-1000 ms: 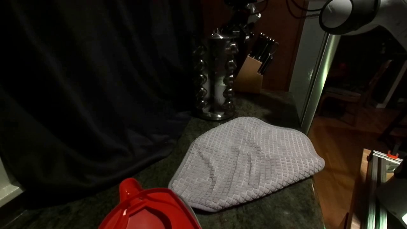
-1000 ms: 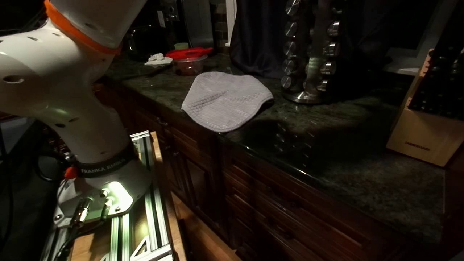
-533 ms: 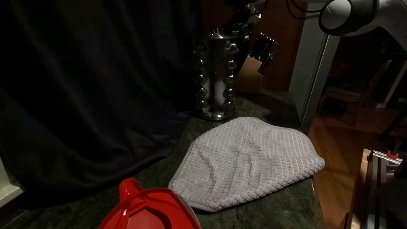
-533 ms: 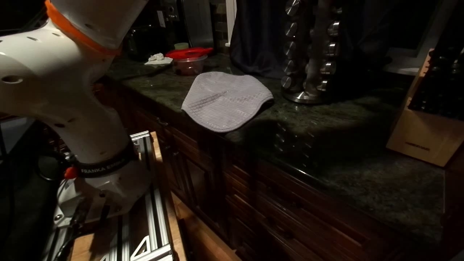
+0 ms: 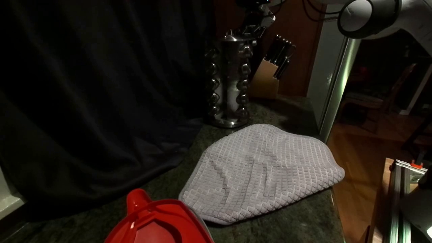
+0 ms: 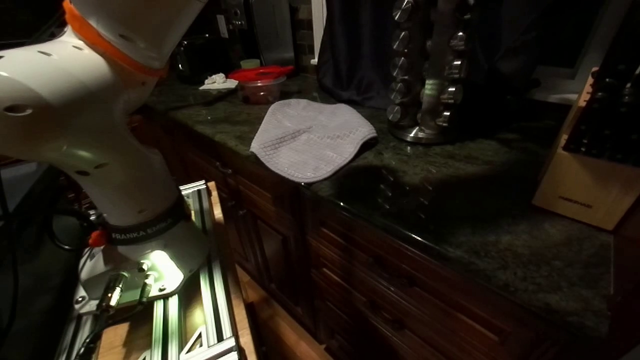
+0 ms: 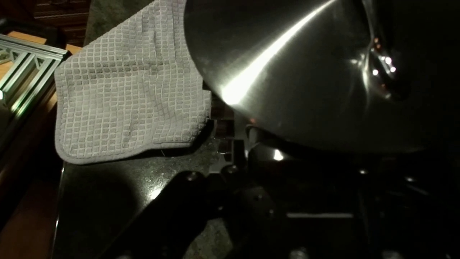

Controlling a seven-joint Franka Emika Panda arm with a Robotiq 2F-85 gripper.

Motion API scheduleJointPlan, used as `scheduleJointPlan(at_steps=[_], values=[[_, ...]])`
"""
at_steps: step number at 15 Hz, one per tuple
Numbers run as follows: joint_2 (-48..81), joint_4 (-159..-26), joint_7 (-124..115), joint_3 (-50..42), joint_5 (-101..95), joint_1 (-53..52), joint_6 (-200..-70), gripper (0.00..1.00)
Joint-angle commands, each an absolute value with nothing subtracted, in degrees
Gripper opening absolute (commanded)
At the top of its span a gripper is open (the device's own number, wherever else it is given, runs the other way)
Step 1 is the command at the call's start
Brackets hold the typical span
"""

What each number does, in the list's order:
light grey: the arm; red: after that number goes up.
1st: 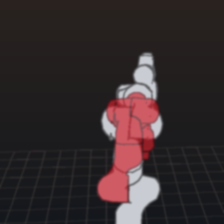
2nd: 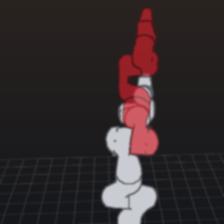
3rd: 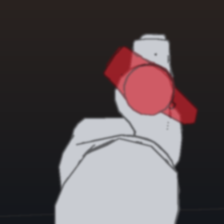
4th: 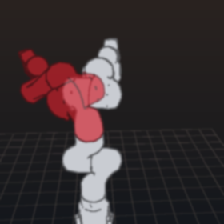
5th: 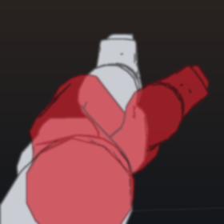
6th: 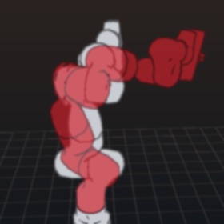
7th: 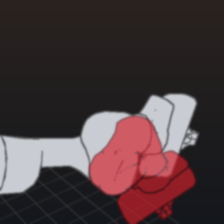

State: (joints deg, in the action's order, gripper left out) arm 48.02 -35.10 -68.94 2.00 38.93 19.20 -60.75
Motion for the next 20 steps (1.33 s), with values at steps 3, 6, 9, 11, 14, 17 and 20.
scheduleJointPlan(at_steps=[3, 6, 9, 11, 14, 17, 20], values=[[48.7, -34.2, -70.3, 2.5, 40.2, 19.5, -61.7, 0.25], [48.4, -33.9, -69.7, 2.1, 39.6, 19.6, -61.9, 0.25], [48.1, -33.5, -69.3, 1.7, 39.2, 19.8, -62.7, 0.25], [48.0, -33.3, -69.0, 1.5, 38.7, 19.6, -63.1, 0.25], [48.0, -33.0, -68.7, 1.5, 38.4, 19.5, -62.9, 0.25], [48.0, -32.2, -66.7, 1.4, 37.6, 19.3, -62.6, 0.25], [47.9, -31.6, -64.8, 1.3, 36.6, 19.0, -62.9, 0.25]])
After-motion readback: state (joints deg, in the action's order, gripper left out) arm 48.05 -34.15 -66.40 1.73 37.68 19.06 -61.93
